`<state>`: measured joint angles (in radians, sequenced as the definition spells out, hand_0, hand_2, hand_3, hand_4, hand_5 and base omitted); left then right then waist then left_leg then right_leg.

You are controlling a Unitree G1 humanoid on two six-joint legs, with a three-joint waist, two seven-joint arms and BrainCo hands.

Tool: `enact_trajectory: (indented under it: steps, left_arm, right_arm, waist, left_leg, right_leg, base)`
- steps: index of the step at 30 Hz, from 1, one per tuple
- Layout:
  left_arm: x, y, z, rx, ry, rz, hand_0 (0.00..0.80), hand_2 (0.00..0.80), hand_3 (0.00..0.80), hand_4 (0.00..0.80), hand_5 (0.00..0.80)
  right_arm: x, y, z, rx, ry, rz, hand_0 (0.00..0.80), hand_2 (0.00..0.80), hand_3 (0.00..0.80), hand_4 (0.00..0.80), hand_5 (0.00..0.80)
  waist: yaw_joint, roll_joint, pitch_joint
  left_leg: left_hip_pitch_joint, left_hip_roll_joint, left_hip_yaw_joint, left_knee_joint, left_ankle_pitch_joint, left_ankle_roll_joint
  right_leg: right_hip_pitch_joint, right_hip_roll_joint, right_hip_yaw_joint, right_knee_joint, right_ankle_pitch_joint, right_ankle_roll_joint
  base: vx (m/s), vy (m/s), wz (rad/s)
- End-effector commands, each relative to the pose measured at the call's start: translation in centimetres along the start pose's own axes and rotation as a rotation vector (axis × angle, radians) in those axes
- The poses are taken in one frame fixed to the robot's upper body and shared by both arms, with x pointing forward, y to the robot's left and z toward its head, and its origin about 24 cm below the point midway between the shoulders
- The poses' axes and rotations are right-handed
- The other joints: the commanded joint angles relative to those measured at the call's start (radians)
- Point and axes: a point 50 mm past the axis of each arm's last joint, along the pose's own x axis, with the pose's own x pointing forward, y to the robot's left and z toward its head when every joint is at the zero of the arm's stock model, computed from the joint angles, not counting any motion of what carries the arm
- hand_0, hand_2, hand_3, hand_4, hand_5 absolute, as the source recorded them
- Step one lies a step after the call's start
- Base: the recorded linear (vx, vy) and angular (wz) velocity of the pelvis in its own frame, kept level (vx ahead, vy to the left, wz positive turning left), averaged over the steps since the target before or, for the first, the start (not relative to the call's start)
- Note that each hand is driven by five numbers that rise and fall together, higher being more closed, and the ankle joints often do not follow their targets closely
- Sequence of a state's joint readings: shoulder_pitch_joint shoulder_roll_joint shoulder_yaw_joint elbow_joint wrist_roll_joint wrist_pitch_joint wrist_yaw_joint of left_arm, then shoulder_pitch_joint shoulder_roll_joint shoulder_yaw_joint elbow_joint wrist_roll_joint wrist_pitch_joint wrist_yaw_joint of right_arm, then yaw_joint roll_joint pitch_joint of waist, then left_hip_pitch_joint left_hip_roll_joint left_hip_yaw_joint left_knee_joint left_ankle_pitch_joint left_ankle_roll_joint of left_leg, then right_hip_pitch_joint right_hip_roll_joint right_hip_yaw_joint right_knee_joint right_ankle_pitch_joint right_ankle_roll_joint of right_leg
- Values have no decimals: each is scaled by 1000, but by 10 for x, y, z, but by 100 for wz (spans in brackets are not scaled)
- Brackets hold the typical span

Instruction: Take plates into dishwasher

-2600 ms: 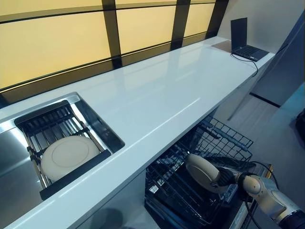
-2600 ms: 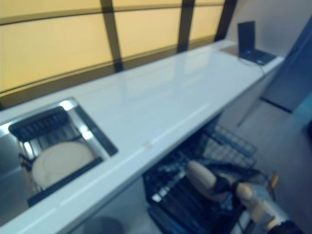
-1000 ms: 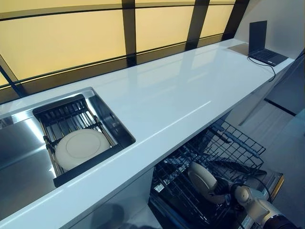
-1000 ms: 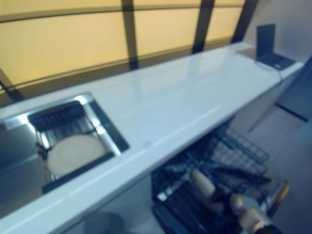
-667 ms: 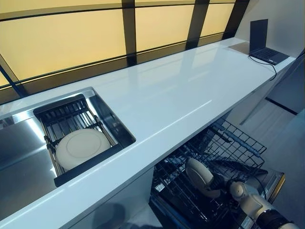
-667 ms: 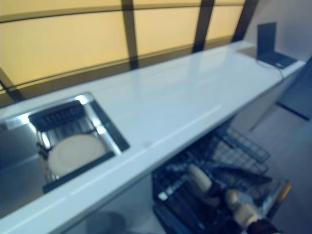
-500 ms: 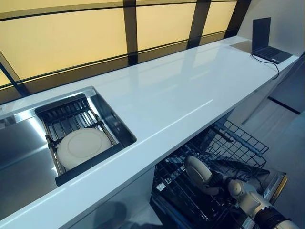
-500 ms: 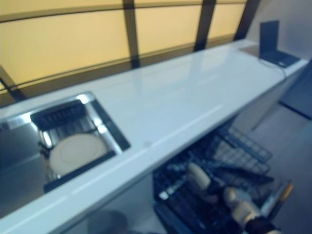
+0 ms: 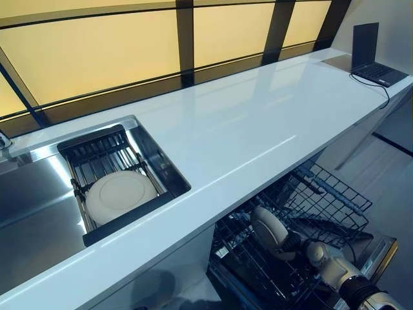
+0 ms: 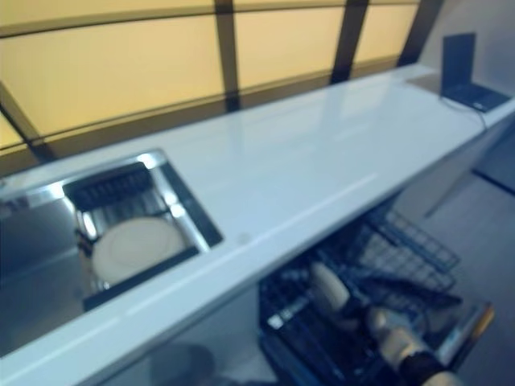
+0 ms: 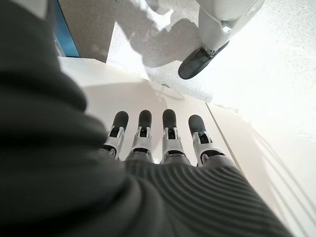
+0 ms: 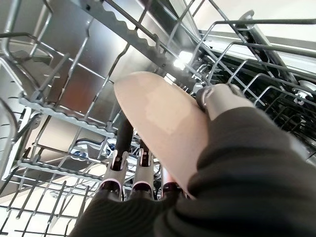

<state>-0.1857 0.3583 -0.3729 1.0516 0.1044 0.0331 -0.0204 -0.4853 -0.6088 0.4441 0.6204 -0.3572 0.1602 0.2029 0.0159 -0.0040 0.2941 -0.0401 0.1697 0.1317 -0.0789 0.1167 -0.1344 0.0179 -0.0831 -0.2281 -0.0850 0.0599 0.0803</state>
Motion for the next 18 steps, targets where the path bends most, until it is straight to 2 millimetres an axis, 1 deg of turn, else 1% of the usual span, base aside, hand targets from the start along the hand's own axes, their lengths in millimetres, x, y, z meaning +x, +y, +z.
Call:
enact_trajectory:
  steps: [1, 11, 14, 18]
  left_arm:
    - [5, 13, 30, 71, -74, 25, 0, 0, 0, 0, 0]
    - [5, 16, 33, 62, -89, 33, 0, 0, 0, 0, 0]
    - [5, 16, 34, 56, -97, 36, 0, 0, 0, 0, 0]
    - [5, 15, 35, 53, -102, 37, 0, 0, 0, 0, 0]
  right_arm:
    - [7, -13, -1, -16, 52, -35, 800, 800, 800, 800, 800]
    - [8, -26, -6, -10, 80, -75, 800, 800, 800, 800, 800]
    - [8, -33, -11, -5, 99, -91, 800, 800, 800, 800, 800]
    - [8, -36, -16, 4, 118, -106, 800, 800, 800, 800, 800]
  waist:
    - [33, -12, 33]
    - [31, 7, 56]
    - [29, 12, 64]
    - [28, 17, 69]
  left_leg:
    - [-65, -88, -55, -8, -18, 72]
    - [-86, -87, -63, -8, -10, 73]
    - [-92, -85, -62, -8, -8, 73]
    - [-97, -85, -61, -8, -6, 73]
  right_leg:
    - [-76, 28, -22, 107, -62, -26]
    - [-106, 29, -17, 124, -63, -31]
    - [-115, 31, -12, 127, -60, -32]
    - [-123, 32, -10, 127, -57, -32]
  base:
    - [0, 0, 0]
    - [-3, -7, 2]
    - [0, 0, 0]
    - [8, -5, -2]
